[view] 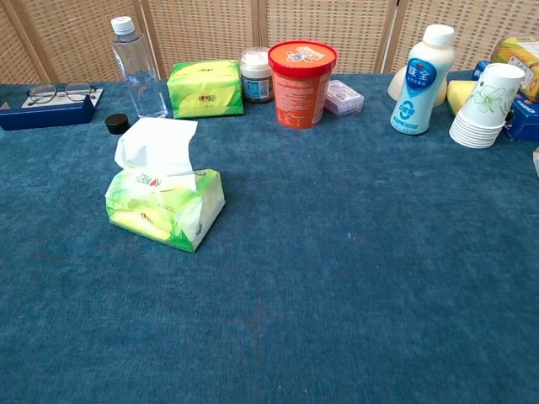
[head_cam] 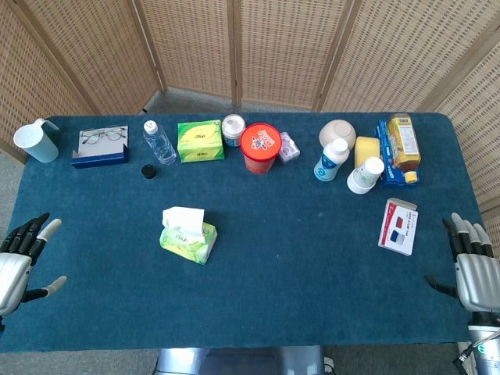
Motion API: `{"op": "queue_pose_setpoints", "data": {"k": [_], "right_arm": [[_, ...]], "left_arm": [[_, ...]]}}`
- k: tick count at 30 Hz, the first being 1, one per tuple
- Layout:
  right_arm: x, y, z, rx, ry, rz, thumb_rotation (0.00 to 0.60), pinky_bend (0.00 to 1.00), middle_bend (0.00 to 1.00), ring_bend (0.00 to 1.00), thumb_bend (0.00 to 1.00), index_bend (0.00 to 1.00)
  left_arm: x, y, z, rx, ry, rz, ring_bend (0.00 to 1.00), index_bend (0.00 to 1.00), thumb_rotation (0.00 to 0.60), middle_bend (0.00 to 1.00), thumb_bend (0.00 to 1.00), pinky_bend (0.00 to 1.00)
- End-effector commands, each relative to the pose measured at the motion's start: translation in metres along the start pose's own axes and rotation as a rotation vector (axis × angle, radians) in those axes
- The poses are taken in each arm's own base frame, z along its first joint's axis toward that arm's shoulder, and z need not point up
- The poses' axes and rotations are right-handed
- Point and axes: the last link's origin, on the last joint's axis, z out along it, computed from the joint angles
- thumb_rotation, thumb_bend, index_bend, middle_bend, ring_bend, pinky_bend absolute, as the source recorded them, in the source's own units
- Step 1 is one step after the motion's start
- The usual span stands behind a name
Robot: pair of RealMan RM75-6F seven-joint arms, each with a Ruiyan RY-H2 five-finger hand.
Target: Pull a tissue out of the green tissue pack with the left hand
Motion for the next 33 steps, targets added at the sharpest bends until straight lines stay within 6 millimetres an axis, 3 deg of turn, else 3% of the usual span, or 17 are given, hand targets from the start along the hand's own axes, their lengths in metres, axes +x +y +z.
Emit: {"op": "queue_pose_setpoints", "data": {"k": [1,7,13,24,33], "right_arm": [[0.000,0.000,0.000,-0.001,-0.001,0.002,0.600,0.00,0.00,0.00,0.00,0.00],[-0.002,-0.001,0.000,0.000,-0.011,-0.001,0.600,0.00,0.00,0.00,0.00,0.00],[-0.002,0.000,0.001,-0.002,-0.013,0.004,0.600,0.00,0.00,0.00,0.00,0.00],[-0.001,0.004,0.003,-0.012,-0.021,0.018,0.600,0.00,0.00,0.00,0.00,0.00],[-0.004,0.003,0.002,-0.002,-0.046,0.027,0.600,0.00,0.00,0.00,0.00,0.00]], "left_arm": [[-0.001,0.001,0.000,-0.003,-0.003,0.003,0.00,0.00,0.600,0.00,0.00,0.08],[-0.005,0.005,0.006,-0.032,-0.020,0.018,0.00,0.00,0.600,0.00,0.00,0.08],[-0.008,0.028,0.043,-0.096,-0.033,0.024,0.00,0.00,0.600,0.00,0.00,0.08],[-0.025,0.110,0.124,-0.240,-0.120,0.131,0.00,0.00,0.600,0.00,0.00,0.08],[-0.052,0.174,0.163,-0.260,-0.184,0.244,0.00,0.00,0.600,0.00,0.00,0.08]]}}
